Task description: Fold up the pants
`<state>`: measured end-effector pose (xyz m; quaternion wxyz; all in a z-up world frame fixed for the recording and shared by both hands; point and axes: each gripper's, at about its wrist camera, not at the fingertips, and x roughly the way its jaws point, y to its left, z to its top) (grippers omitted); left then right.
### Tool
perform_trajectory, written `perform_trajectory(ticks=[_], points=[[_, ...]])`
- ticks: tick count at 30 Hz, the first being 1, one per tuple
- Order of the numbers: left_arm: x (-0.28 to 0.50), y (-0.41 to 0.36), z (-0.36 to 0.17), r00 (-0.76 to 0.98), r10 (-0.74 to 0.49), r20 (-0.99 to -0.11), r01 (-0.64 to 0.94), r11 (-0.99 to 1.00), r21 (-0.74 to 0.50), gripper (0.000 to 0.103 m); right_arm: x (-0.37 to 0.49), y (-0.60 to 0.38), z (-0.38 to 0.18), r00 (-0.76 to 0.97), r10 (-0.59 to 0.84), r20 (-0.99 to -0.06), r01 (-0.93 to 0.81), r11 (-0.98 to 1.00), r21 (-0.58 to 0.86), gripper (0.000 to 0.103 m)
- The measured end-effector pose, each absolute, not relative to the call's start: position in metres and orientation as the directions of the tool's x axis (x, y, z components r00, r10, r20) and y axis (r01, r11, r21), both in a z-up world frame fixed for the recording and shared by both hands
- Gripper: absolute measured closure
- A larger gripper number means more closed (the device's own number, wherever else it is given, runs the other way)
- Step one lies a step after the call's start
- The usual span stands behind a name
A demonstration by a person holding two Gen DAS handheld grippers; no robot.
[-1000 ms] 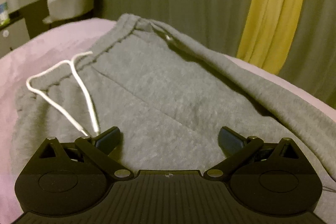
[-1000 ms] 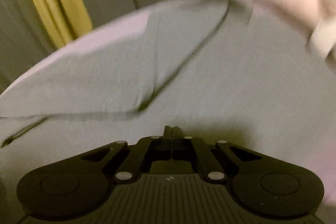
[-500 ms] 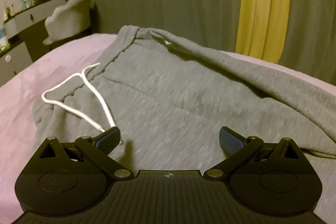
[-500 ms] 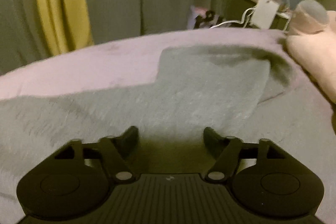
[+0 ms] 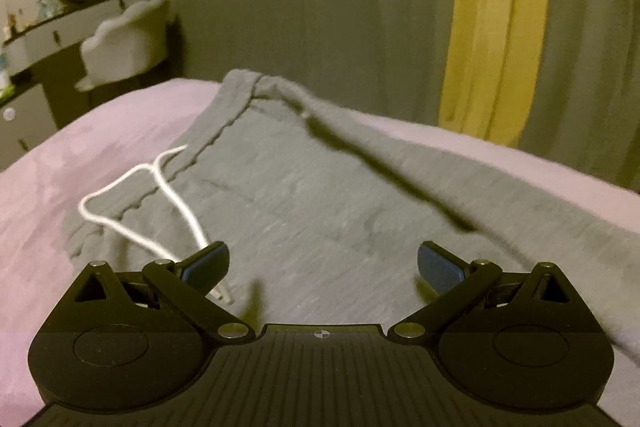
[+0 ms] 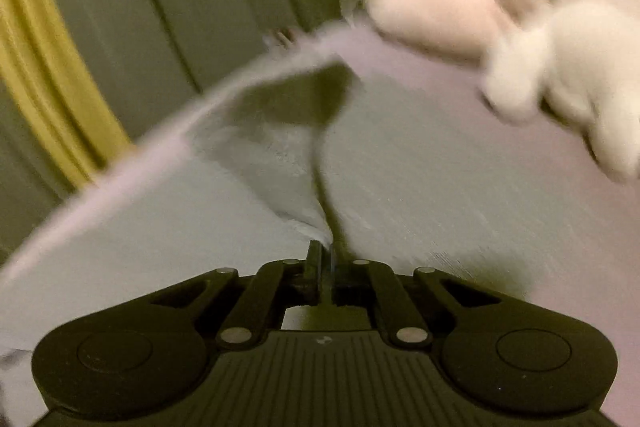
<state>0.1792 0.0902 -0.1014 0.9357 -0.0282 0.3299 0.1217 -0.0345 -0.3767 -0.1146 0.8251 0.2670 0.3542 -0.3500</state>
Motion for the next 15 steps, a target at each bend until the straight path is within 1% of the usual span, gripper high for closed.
perform_trajectory(ticks=[1,2,3,4,6,10,12,15], points=[[0.183,0.092,-0.097,0.755,0.193,-0.627,-0.242,0.970,0.007,0.000,-0.036,-0.385,-0.127,0.464,-0.385,-0.798,0.795,0.579,0.183,0.102],[0.187,0.095,-0.094,0.757,0.171,-0.630,-0.237,0.971,-0.021,0.000,-0.038,-0.394,-0.135,0.467,-0.358,-0.809,0.807,0.546,0.225,0.103],[0.193,0.100,-0.089,0.765,0.138,-0.629,-0.233,0.970,-0.070,0.000,-0.041,-0.402,-0.137,0.496,-0.343,-0.798,0.812,0.509,0.286,0.103],[0.201,0.105,-0.085,0.763,0.112,-0.636,-0.228,0.968,-0.103,0.000,-0.038,-0.409,-0.137,0.512,-0.337,-0.790,0.811,0.492,0.316,0.103],[0.222,0.115,-0.080,0.755,0.079,-0.651,-0.220,0.966,-0.137,0.000,-0.035,-0.412,-0.141,0.525,-0.337,-0.782,0.806,0.492,0.329,0.103],[0.282,0.134,-0.077,0.698,0.076,-0.712,-0.242,0.961,-0.134,0.000,-0.038,-0.411,-0.144,0.539,-0.344,-0.769,0.799,0.497,0.338,0.102],[0.312,0.143,-0.081,0.662,0.067,-0.746,-0.262,0.954,-0.147,0.000,-0.041,-0.412,-0.148,0.553,-0.339,-0.761,0.797,0.479,0.366,0.102],[0.349,0.147,-0.094,0.600,0.077,-0.796,-0.288,0.950,-0.125,0.000,-0.045,-0.407,-0.148,0.569,-0.332,-0.753,0.793,0.464,0.395,0.102]])
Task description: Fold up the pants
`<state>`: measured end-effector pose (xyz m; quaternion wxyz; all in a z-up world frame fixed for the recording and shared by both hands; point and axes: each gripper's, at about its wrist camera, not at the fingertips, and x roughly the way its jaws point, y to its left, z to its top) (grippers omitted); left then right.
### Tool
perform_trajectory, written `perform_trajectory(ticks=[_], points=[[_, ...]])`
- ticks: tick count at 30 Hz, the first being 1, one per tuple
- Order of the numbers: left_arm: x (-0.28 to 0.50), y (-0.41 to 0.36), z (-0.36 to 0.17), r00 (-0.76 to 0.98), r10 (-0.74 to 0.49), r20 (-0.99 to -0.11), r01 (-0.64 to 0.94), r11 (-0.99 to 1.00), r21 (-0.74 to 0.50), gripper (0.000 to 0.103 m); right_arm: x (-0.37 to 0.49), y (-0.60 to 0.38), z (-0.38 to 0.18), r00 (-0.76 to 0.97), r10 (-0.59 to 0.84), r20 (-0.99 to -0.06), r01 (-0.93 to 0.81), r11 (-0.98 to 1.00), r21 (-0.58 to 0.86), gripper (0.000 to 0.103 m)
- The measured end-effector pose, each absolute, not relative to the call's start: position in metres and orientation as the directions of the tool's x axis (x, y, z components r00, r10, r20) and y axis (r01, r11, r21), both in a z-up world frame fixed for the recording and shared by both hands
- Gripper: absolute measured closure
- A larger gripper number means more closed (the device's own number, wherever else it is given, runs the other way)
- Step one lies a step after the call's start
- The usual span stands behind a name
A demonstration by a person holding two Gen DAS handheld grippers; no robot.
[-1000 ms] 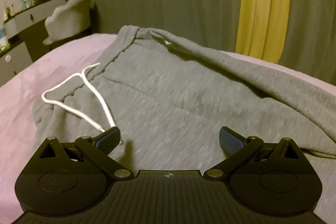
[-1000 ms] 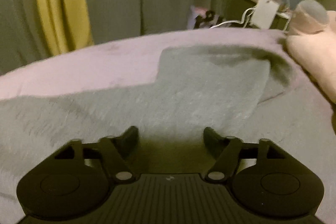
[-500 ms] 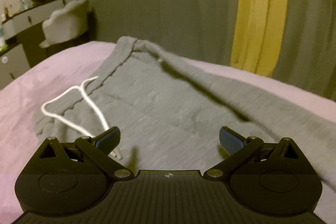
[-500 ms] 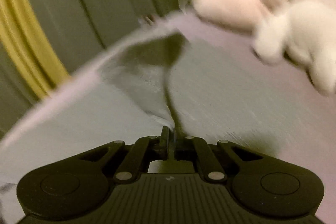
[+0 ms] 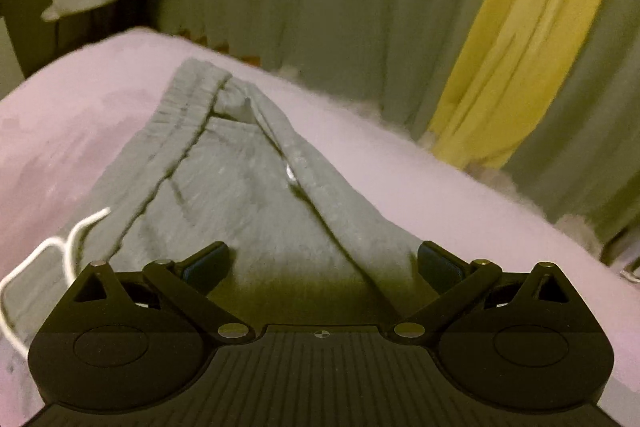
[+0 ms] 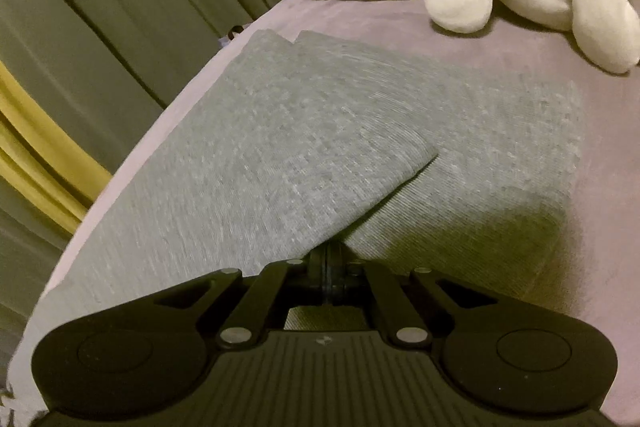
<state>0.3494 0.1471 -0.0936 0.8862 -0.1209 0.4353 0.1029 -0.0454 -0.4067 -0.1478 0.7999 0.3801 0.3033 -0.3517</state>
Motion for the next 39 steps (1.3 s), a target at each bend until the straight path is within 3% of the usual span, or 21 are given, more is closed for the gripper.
perform_trajectory(ticks=[8,9,10,12,14,15,19,22,27,30,32,35,39], points=[[0.390,0.142,-0.120,0.520,0.045,-0.853,-0.301,0.944,-0.134,0.000,-0.065,-0.424,-0.154,0.655,-0.253,-0.712,0.751,0.323,0.577,0.100],[0.390,0.140,-0.120,0.527,0.045,-0.848,-0.289,0.948,-0.129,0.005,-0.068,-0.427,-0.155,0.665,-0.240,-0.707,0.744,0.291,0.601,0.100],[0.393,0.139,-0.120,0.526,0.049,-0.849,-0.278,0.953,-0.117,0.026,-0.071,-0.429,-0.155,0.673,-0.231,-0.702,0.738,0.271,0.618,0.097],[0.394,0.135,-0.118,0.521,0.025,-0.853,-0.237,0.965,-0.116,0.045,-0.073,-0.432,-0.153,0.683,-0.222,-0.696,0.730,0.247,0.638,0.090],[0.391,0.135,-0.114,0.530,0.019,-0.848,-0.225,0.967,-0.119,0.055,-0.072,-0.433,-0.150,0.699,-0.223,-0.680,0.715,0.245,0.655,0.070],[0.388,0.137,-0.111,0.534,0.009,-0.845,-0.221,0.966,-0.130,0.070,-0.071,-0.433,-0.148,0.712,-0.224,-0.665,0.702,0.246,0.668,0.063],[0.381,0.152,-0.105,0.562,-0.043,-0.826,-0.215,0.957,-0.196,0.079,-0.070,-0.431,-0.134,0.727,-0.240,-0.643,0.686,0.240,0.686,0.030],[0.371,0.160,-0.099,0.584,-0.074,-0.808,-0.197,0.953,-0.230,0.082,-0.073,-0.430,-0.126,0.724,-0.266,-0.637,0.690,0.245,0.681,0.027],[0.358,0.166,-0.096,0.604,-0.094,-0.792,-0.178,0.952,-0.249,0.084,-0.071,-0.434,-0.143,0.772,-0.188,-0.607,0.633,0.143,0.761,0.027],[0.355,0.167,-0.100,0.595,-0.102,-0.797,-0.173,0.953,-0.251,0.083,-0.058,-0.435,-0.148,0.741,-0.195,-0.643,0.671,0.179,0.719,0.031],[0.356,0.169,-0.102,0.586,-0.114,-0.802,-0.180,0.947,-0.266,0.083,-0.053,-0.434,-0.154,0.728,-0.195,-0.657,0.685,0.182,0.705,0.069],[0.358,0.176,-0.109,0.572,-0.141,-0.808,-0.201,0.931,-0.304,0.083,-0.048,-0.435,-0.160,0.730,-0.187,-0.657,0.683,0.186,0.706,0.087],[0.368,0.181,-0.117,0.552,-0.157,-0.819,-0.219,0.920,-0.324,0.083,-0.050,-0.432,-0.160,0.733,-0.199,-0.651,0.681,0.207,0.703,0.087]])
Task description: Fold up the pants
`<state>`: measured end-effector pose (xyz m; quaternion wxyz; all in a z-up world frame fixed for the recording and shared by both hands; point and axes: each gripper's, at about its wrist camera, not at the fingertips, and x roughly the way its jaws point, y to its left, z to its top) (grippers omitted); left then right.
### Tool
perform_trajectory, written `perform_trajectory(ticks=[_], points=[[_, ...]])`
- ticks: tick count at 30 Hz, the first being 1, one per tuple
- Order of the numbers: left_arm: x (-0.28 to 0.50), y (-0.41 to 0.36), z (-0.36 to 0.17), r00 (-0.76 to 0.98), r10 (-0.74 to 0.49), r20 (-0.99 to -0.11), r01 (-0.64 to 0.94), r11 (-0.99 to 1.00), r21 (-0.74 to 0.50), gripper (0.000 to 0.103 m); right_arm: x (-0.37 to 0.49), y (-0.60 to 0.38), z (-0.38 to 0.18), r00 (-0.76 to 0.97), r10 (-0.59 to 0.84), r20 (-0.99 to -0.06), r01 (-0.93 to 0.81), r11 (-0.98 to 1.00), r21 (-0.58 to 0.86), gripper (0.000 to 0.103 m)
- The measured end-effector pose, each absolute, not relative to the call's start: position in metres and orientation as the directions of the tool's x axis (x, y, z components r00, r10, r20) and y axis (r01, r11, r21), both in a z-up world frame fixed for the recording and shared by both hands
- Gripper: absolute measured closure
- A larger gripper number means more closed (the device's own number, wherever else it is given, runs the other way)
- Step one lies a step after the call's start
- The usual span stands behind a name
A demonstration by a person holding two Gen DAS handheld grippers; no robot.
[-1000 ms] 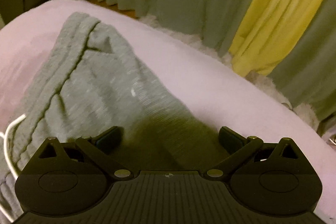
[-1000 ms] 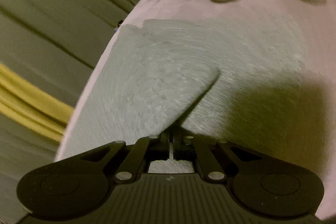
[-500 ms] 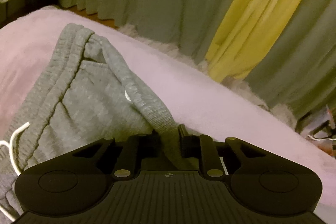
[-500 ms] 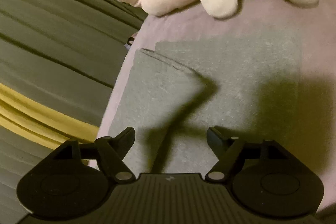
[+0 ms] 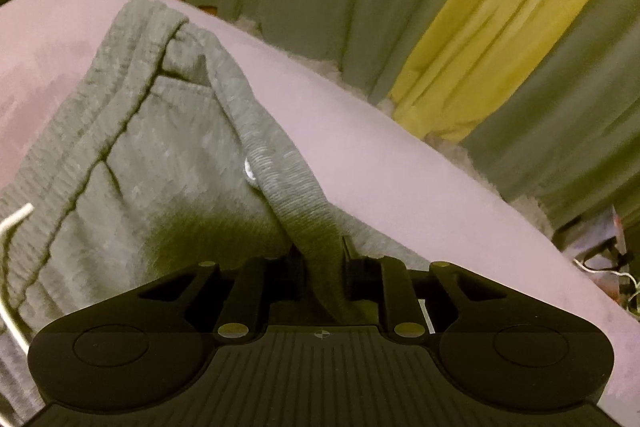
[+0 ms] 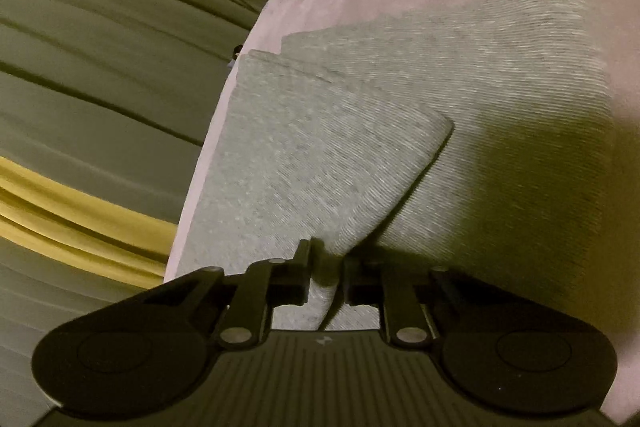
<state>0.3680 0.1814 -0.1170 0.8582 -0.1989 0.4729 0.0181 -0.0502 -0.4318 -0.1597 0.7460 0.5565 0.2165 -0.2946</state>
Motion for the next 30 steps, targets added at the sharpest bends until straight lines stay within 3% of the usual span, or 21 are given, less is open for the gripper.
perform_trajectory(ticks=[2,4,6,9,12,16,19,21,22,25,27,29,30], points=[[0.367,0.183,-0.120,0.554,-0.160,-0.817,-0.236,0.911,-0.338,0.083,-0.050,-0.434,-0.160,0.746,-0.188,-0.639,0.666,0.193,0.720,0.076],[0.365,0.186,-0.118,0.554,-0.168,-0.815,-0.258,0.897,-0.360,0.088,-0.047,-0.436,-0.160,0.748,-0.185,-0.638,0.664,0.199,0.721,0.077],[0.360,0.189,-0.107,0.566,-0.170,-0.807,-0.262,0.891,-0.371,0.089,-0.042,-0.435,-0.156,0.730,-0.184,-0.658,0.683,0.235,0.692,0.099],[0.350,0.190,-0.070,0.617,-0.181,-0.766,-0.202,0.904,-0.377,0.090,-0.020,-0.443,-0.138,0.728,-0.166,-0.665,0.680,0.299,0.670,0.098],[0.327,0.190,-0.019,0.692,-0.192,-0.696,-0.107,0.926,-0.363,0.090,0.002,-0.457,-0.086,0.811,-0.157,-0.564,0.577,0.373,0.726,0.099],[0.257,0.209,0.039,0.785,-0.273,-0.556,0.001,0.898,-0.440,0.090,-0.011,-0.473,0.000,0.927,-0.160,-0.340,0.375,0.445,0.813,0.099],[0.182,0.229,0.039,0.807,-0.309,-0.504,0.054,0.888,-0.457,0.085,-0.055,-0.488,0.024,0.951,-0.173,-0.254,0.307,0.492,0.814,0.099],[0.141,0.236,0.012,0.790,-0.305,-0.532,0.048,0.895,-0.443,0.075,-0.080,-0.494,0.012,0.943,-0.165,-0.290,0.332,0.551,0.765,0.098],[0.125,0.236,-0.008,0.760,-0.287,-0.584,0.023,0.909,-0.416,0.072,-0.089,-0.496,-0.004,0.922,-0.167,-0.350,0.381,0.561,0.735,0.098],[0.103,0.234,-0.083,0.590,-0.226,-0.775,-0.102,0.931,-0.349,0.074,-0.101,-0.502,-0.079,0.747,-0.191,-0.637,0.623,0.534,0.571,0.098],[0.095,0.239,-0.119,0.520,-0.225,-0.824,-0.182,0.913,-0.365,0.075,-0.099,-0.503,-0.126,0.611,-0.154,-0.776,0.727,0.498,0.473,0.098],[0.091,0.252,-0.123,0.531,-0.253,-0.809,-0.248,0.866,-0.434,0.072,-0.106,-0.495,-0.136,0.641,-0.185,-0.745,0.715,0.498,0.491,0.098],[0.088,0.259,-0.117,0.567,-0.247,-0.786,-0.276,0.842,-0.464,0.064,-0.104,-0.494,-0.132,0.636,-0.196,-0.747,0.719,0.502,0.480,0.097]])
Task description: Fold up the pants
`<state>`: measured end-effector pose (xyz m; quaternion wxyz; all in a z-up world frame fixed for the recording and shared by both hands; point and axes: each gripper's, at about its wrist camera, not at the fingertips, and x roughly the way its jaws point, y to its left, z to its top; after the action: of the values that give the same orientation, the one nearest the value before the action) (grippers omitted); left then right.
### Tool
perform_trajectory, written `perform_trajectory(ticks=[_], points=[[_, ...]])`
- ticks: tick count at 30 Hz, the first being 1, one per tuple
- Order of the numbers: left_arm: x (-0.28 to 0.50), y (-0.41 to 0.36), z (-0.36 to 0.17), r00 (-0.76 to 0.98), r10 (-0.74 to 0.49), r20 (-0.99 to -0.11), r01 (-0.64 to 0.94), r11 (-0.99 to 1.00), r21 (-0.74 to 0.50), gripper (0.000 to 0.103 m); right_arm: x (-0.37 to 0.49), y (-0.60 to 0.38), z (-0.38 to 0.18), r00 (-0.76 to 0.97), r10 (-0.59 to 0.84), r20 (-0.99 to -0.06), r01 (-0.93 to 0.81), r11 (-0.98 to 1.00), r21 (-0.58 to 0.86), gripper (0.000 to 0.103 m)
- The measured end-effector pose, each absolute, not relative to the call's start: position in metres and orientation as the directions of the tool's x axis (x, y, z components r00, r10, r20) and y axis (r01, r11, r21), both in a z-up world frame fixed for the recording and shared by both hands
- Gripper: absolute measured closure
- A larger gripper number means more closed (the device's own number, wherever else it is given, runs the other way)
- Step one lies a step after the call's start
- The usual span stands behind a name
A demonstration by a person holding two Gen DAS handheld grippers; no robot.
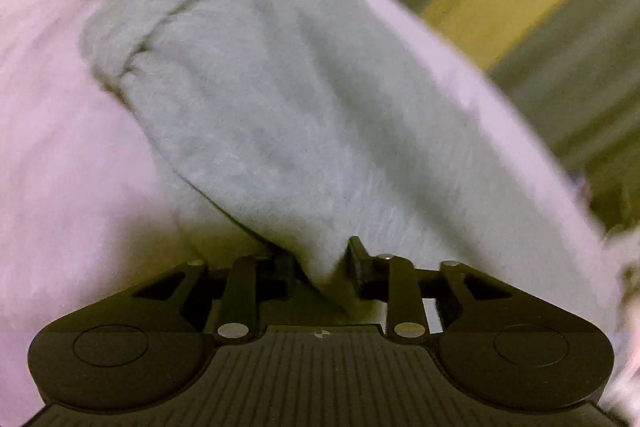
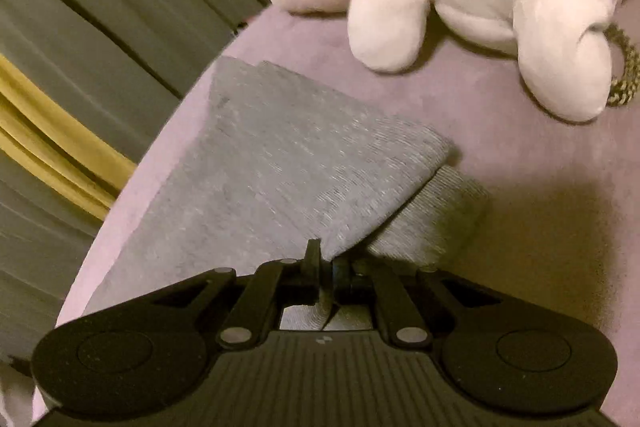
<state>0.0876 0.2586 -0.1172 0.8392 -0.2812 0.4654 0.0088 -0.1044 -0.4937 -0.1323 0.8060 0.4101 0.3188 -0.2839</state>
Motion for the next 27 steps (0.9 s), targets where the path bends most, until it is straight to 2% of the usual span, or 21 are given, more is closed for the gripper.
perform_trajectory(ticks=[1,3,9,13,21,24,27], points=[[0.085,0.263,-0.111,0.604,-0.227,-0.764,-0.295,0.827,-0.479,0.048,-0.102,-0.493,-0.129,0.633,-0.197,-0.748,0.721,0.502,0.478,0.094],[0.085,0.267,-0.102,0.629,-0.150,-0.763,-0.328,0.838,-0.436,0.037,-0.098,-0.492,-0.126,0.633,-0.181,-0.753,0.720,0.496,0.485,0.091],[0.085,0.262,-0.117,0.594,-0.156,-0.789,-0.379,0.811,-0.445,0.037,-0.108,-0.491,-0.139,0.675,-0.184,-0.714,0.711,0.419,0.564,0.088],[0.086,0.260,-0.118,0.606,-0.153,-0.781,-0.355,0.826,-0.437,0.037,-0.117,-0.488,-0.147,0.710,-0.188,-0.679,0.692,0.363,0.624,0.088],[0.078,0.286,-0.131,0.643,-0.194,-0.741,-0.385,0.754,-0.532,0.052,-0.103,-0.478,-0.139,0.656,-0.225,-0.720,0.729,0.438,0.527,0.087],[0.072,0.285,-0.130,0.644,-0.201,-0.738,-0.384,0.750,-0.539,0.052,-0.103,-0.478,-0.140,0.655,-0.232,-0.719,0.733,0.429,0.529,0.087],[0.069,0.284,-0.130,0.645,-0.208,-0.735,-0.371,0.756,-0.539,0.045,-0.105,-0.480,-0.141,0.657,-0.234,-0.717,0.735,0.415,0.537,0.087]])
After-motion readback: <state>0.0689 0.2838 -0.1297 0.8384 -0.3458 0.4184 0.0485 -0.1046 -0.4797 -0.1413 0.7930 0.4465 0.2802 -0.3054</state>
